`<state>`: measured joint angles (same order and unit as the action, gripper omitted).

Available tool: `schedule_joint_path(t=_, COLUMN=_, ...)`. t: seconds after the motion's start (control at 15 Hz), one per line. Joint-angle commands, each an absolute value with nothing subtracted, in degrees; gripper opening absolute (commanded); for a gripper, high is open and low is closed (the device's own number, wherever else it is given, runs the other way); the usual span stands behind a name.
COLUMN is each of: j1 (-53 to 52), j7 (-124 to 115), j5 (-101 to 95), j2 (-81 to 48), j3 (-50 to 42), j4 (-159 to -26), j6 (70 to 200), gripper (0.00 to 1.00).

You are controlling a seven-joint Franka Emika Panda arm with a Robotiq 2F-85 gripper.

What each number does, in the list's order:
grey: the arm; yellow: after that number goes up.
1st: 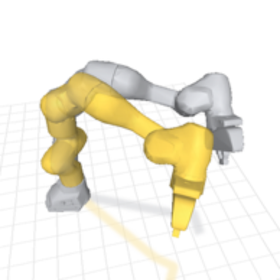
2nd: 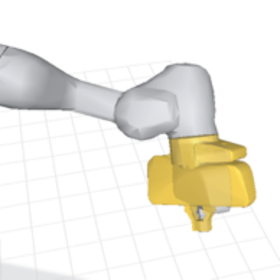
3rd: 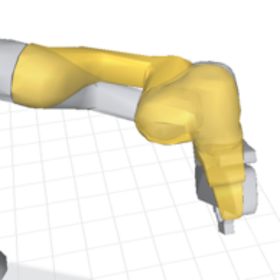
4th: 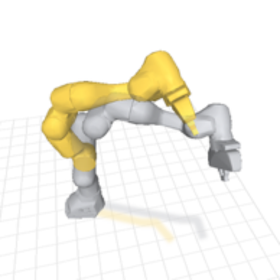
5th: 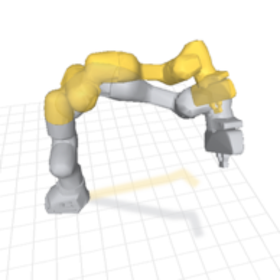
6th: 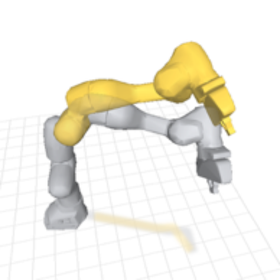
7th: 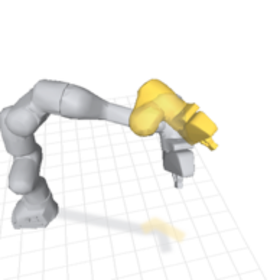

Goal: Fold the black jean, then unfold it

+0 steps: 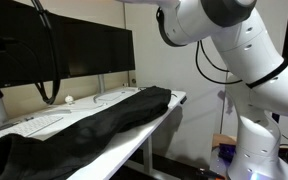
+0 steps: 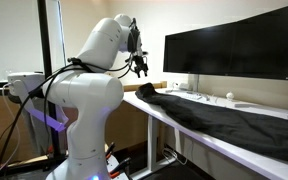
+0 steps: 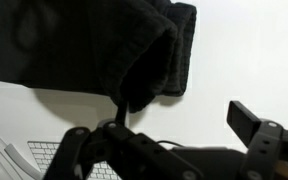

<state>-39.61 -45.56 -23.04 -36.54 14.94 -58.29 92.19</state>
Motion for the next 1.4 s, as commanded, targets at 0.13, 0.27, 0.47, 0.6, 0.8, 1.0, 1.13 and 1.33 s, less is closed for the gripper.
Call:
schedule_joint_path(t=0.13, j1=-37.7, j7=-43.9, j5=-21.8, j2=-31.1, j3=15.4, j4=-59.8, j6=90.9, gripper=1.0)
schedule_joint_path(t=0.27, j1=-37.0, j7=-44.1, j5=-21.6, j2=-28.5, j3=15.4, j4=-61.3, j6=90.6, gripper=1.0)
schedule_joint_path(t=0.47, j1=-35.5, j7=-44.1, j5=-21.3, j2=-24.2, j3=15.3, j4=-63.9, j6=89.1, gripper=1.0)
schedule_joint_path(t=0.6, j1=-34.1, j7=-43.9, j5=-20.8, j2=-20.8, j3=15.2, j4=-66.4, j6=88.2, gripper=1.0)
schedule_joint_path(t=0.8, j1=-30.7, j7=-43.0, j5=-19.1, j2=-14.4, j3=14.9, j4=-72.6, j6=88.5, gripper=1.0)
schedule_joint_path(t=1.0, j1=-26.3, j7=-40.5, j5=-15.3, j2=-6.8, j3=14.0, j4=-80.3, j6=89.7, gripper=1.0)
schedule_joint_path(t=1.13, j1=-23.8, j7=-37.9, j5=-13.0, j2=-1.9, j3=12.8, j4=-85.1, j6=90.3, gripper=1.0)
schedule_joint_path(t=1.33, j1=-20.8, j7=-32.9, j5=-10.1, j2=5.7, j3=10.0, j4=-92.8, j6=90.6, gripper=1.0)
